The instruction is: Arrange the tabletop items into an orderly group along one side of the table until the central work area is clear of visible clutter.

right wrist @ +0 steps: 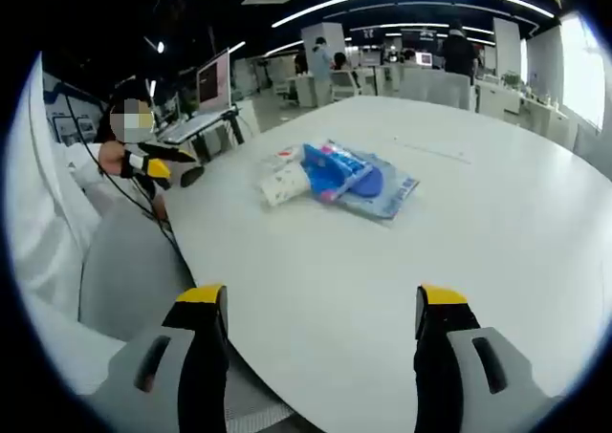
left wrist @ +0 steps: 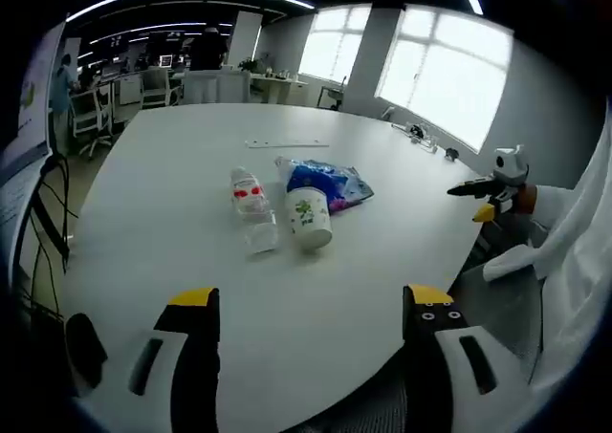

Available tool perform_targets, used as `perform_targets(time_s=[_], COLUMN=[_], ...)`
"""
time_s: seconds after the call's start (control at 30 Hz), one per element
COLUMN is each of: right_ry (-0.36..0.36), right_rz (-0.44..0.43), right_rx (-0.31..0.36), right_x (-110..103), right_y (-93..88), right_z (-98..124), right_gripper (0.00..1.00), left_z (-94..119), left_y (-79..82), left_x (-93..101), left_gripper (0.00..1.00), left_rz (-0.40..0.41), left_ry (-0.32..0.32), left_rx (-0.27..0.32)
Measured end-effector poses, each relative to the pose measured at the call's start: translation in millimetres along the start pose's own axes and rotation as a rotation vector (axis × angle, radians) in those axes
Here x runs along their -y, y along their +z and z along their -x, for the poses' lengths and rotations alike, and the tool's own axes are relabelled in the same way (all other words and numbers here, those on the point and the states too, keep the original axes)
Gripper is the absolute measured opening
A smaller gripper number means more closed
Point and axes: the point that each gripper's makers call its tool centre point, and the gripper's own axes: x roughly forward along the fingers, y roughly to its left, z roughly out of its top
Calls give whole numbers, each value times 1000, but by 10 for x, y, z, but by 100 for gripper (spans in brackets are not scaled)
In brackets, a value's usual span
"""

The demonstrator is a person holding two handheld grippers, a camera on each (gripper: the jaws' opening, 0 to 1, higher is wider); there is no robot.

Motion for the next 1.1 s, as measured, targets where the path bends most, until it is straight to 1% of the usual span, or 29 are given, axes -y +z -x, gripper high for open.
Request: perform_targets(time_s=[0.43,1.1], right_ry=[3,9], right_rz=[5,1], right_rx=[-5,-5], right_x=[-2,12], right_y=[16,34], right_z=[-3,-34], right_gripper=[79,79], left_z=[15,-19], left_y=[8,12], left_x=[3,-24], left_gripper=[79,79], left_rz=[2,3], left_ry=[2,-1], left_rx=[0,-4])
